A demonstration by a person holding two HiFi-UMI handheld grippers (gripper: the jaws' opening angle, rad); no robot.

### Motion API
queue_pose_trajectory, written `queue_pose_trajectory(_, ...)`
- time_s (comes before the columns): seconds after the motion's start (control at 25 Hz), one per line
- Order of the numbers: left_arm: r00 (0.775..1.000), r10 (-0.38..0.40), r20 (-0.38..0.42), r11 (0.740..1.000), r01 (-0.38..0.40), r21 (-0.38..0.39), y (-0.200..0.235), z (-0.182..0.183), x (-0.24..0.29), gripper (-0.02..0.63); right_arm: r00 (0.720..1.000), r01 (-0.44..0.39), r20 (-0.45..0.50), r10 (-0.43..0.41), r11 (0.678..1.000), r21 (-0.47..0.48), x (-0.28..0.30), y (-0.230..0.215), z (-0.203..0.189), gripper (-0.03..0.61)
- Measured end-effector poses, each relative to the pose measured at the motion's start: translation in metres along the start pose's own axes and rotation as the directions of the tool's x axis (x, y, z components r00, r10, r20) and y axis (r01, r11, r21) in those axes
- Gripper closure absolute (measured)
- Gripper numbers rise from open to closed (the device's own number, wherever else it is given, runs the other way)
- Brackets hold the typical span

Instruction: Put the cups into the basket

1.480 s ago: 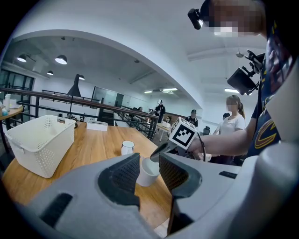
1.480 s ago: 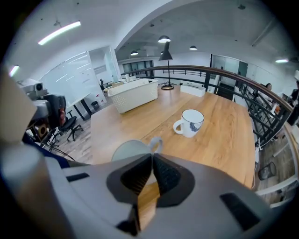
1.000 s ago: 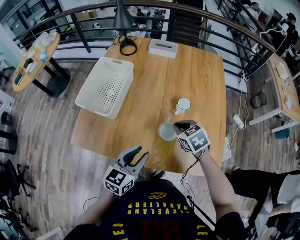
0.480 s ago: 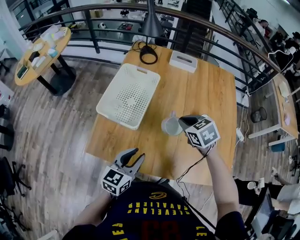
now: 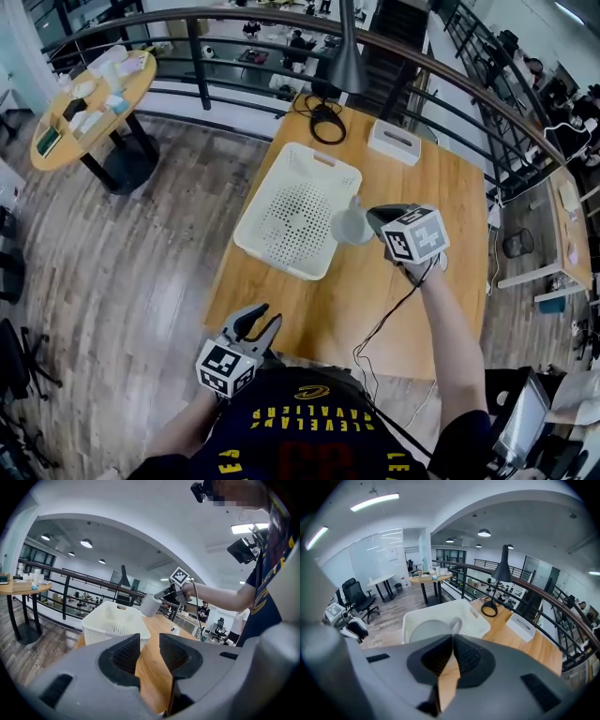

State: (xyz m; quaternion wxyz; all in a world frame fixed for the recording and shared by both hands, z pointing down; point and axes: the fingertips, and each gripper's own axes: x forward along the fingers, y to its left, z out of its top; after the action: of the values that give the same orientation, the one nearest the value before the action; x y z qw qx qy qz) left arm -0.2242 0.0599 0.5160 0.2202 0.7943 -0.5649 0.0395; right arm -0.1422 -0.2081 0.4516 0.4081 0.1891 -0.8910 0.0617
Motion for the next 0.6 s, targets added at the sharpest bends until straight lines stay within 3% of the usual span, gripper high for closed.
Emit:
queue_pose_trajectory(0.28,0.998,0.062,-0.017,0.998,-0.062,-0.017,0.038,-0.005,-0.024,0.492,1.000,-0.016,-0.016,0.015,1.000,-0.015,0.049,0.008,0.040,0.557)
queue_pose_trajectory(0.6,0.985,0.173,-0.021,0.984,-0.173,-0.035,0.027,-0.008,-0.037,0.492,0.997,-0.053,-0.060,0.047,0.994,-0.093,0.103,0.006,0.052,0.557)
